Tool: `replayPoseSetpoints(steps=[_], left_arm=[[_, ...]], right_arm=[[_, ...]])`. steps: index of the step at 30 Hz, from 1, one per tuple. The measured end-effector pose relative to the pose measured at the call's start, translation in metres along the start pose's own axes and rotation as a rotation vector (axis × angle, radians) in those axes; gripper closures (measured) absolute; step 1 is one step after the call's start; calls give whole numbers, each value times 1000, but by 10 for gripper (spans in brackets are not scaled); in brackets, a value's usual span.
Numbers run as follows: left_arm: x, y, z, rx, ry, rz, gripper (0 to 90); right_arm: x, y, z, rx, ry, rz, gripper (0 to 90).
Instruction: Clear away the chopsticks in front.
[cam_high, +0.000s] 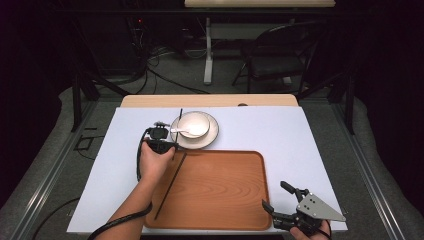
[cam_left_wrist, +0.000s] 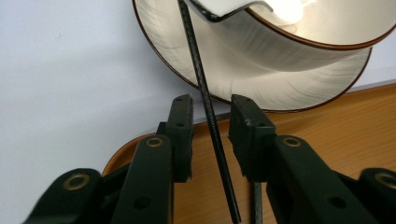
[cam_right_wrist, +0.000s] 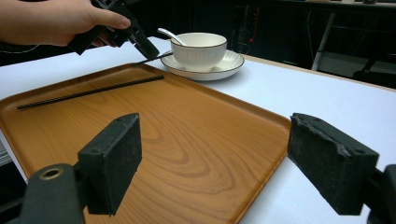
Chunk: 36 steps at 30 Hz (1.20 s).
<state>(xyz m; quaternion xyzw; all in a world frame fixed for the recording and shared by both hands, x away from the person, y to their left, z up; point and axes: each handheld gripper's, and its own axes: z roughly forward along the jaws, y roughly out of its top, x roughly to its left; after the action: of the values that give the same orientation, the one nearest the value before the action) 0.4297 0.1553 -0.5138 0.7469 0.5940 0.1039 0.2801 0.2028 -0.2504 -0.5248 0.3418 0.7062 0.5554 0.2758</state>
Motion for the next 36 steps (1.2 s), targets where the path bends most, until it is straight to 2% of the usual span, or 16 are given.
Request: replayPoseSetpoints(steps=[7,10,17,22,27,32,36], left_arm=[[2,0,5,31,-8,-42,757],[3,1,8,47,-8,-74,758],[1,4,8,71,7,-98,824],[2,5,9,74,10,-125,854],[4,5,8,70,24,-133,860],[8,4,5,64,22,-141,862],[16,1,-5,55,21,-145,863]], right_arm=[[0,0,0,-3,0,-1,179],[0,0,0,-1,0,1,179],[0,0,0,-2,3,-1,179],[0,0,0,1,5,0,179],[0,0,0,0,5,-2,180],[0,0,0,-1,4,-1,180],[0,0,0,0,4,1,180]])
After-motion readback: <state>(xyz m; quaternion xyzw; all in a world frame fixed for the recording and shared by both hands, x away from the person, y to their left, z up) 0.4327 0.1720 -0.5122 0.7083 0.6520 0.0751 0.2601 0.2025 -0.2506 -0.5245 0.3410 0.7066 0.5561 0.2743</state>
